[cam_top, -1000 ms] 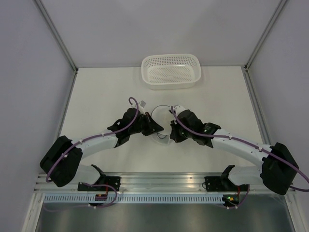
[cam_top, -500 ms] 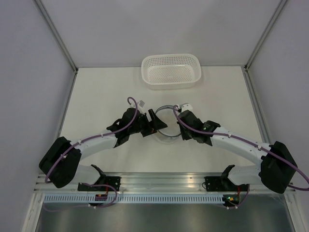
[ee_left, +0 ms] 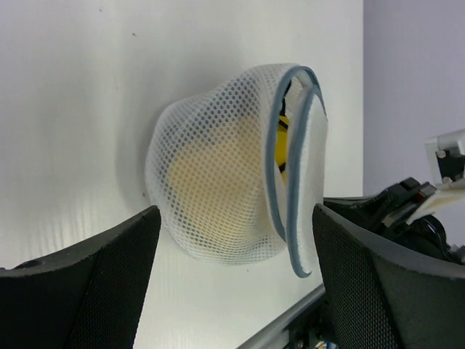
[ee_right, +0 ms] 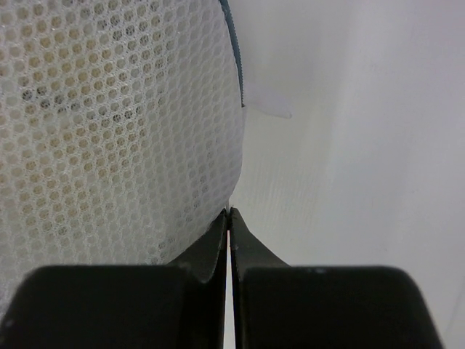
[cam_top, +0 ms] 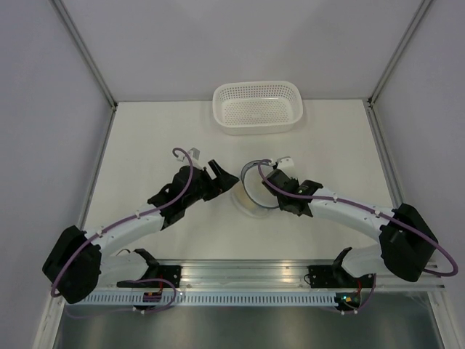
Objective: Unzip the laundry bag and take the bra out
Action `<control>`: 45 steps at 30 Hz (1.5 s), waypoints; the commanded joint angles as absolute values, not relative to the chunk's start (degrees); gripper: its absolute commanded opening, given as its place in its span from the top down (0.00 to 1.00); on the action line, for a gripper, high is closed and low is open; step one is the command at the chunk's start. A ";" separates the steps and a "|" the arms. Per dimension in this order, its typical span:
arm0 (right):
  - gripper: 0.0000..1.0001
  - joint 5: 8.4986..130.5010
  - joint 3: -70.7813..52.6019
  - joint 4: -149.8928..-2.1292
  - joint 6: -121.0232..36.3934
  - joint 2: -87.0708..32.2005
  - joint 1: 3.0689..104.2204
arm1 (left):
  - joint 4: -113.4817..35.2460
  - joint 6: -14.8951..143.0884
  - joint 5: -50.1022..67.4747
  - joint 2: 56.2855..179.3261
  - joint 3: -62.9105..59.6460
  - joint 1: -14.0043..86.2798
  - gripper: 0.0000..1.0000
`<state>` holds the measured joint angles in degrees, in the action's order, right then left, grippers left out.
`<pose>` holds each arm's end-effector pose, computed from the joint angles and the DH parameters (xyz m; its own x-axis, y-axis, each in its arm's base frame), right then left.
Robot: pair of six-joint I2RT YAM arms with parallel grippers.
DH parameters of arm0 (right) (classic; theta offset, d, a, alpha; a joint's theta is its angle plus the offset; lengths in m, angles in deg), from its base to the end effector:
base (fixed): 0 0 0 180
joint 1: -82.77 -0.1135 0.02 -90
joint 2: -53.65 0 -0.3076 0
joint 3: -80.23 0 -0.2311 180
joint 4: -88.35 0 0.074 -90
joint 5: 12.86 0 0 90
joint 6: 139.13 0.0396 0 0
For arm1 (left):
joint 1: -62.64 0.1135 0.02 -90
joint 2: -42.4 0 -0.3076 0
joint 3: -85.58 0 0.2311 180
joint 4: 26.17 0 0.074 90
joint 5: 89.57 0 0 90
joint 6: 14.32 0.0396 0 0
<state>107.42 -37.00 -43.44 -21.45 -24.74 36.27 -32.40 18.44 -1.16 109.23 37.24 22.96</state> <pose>0.1717 0.1519 0.2555 -0.7670 -0.2254 -0.6008 -0.1322 0.9717 -0.1959 0.1710 -0.1405 0.2755 -0.6946 -0.5160 -0.5013 0.0642 0.6495 -0.7576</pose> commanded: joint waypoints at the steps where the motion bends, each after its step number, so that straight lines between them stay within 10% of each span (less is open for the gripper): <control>1: 1.00 110.63 -35.07 -42.33 -20.21 -25.19 36.37 | -34.28 21.62 -6.43 110.59 36.79 23.09 0.12; 31: 1.00 107.47 -38.05 -45.49 -20.65 -26.86 36.36 | -8.97 26.63 8.24 131.51 32.49 23.00 0.28; 34: 0.99 107.38 -38.23 -45.41 -20.57 -26.69 36.37 | -7.21 26.72 9.12 132.66 31.60 23.00 0.44; 39: 0.99 107.64 -38.14 -45.05 -19.95 -25.81 36.37 | -8.26 27.25 9.30 131.96 31.07 23.00 0.98; 45: 0.24 94.75 -37.44 -47.59 -23.80 -18.09 36.37 | -9.23 27.42 8.86 129.41 32.22 23.00 0.98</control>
<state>103.60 -38.22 -44.68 -21.21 -24.35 36.42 -10.81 25.66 8.11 132.11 33.00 23.02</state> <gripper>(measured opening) 0.671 0.030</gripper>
